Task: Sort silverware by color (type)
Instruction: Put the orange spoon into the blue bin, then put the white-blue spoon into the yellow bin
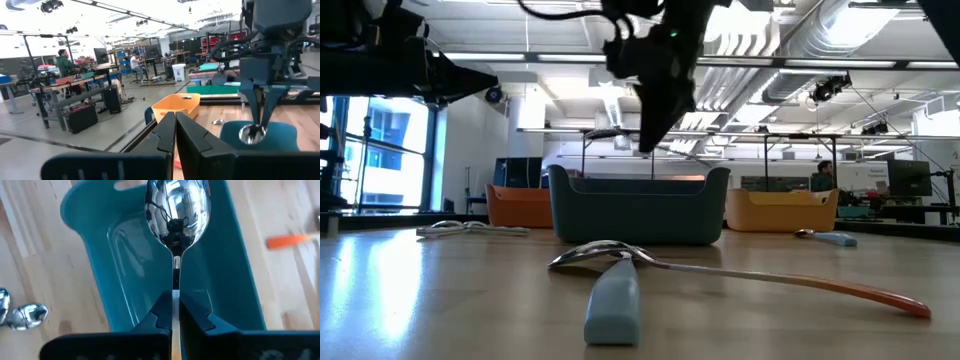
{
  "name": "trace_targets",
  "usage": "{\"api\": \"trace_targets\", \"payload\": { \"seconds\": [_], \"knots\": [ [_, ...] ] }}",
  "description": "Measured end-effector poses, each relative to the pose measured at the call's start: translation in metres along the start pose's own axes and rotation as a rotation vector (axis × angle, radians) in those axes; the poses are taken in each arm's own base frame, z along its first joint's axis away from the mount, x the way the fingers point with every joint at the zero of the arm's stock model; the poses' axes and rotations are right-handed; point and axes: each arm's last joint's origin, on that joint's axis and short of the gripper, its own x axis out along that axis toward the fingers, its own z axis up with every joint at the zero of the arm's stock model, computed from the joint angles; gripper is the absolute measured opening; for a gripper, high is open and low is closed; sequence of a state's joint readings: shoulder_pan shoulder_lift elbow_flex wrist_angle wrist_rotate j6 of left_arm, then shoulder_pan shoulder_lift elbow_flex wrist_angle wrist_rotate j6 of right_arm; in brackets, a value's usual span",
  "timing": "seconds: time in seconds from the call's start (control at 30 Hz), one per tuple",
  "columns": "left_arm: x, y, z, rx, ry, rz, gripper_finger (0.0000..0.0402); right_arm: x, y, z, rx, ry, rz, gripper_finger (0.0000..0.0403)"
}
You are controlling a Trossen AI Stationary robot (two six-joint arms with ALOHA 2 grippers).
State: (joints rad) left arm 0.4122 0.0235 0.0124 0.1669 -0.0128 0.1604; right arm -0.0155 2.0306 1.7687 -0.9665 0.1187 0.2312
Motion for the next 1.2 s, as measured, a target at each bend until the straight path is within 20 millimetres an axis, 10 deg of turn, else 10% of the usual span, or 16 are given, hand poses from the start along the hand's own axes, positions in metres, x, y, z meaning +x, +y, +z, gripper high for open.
{"api": "trace_targets", "payload": {
  "seconds": [0.67, 1.0, 1.2],
  "knots": [
    [-0.001, -0.001, -0.01, -0.053, 0.101, -0.01, 0.0005, 0.067, -0.032, -0.016, -0.025, 0.155, 0.043, 0.0019],
    [-0.001, -0.002, -0.012, -0.077, 0.128, -0.016, 0.0005, 0.052, -0.032, -0.001, -0.099, 0.1, 0.056, 0.0098],
    [0.0, -0.003, -0.018, -0.068, 0.192, -0.033, 0.0004, 0.017, -0.024, 0.013, -0.257, 0.101, 0.005, 0.0052]
  ]
}}
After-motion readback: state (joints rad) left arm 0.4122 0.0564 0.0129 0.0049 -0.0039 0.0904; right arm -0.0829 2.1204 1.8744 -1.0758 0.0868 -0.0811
